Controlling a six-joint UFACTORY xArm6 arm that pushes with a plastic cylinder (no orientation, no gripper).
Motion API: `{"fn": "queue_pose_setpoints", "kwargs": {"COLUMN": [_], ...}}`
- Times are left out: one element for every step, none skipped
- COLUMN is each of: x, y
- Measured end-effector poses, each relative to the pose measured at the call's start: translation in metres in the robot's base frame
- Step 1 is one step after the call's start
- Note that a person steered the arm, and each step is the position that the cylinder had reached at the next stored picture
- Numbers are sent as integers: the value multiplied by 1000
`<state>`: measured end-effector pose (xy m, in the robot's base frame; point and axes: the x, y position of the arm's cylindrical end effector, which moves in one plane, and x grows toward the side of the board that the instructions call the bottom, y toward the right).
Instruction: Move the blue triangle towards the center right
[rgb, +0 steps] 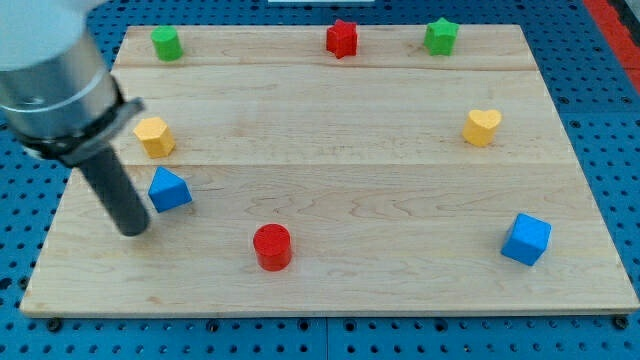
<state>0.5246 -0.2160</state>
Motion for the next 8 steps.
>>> {"fn": "queue_pose_setpoints", "kwargs": {"x": [-13, -39, -43, -44, -45, -45, -40, 12], "y": [-49, -3, 71, 127, 194, 257, 281, 274]}}
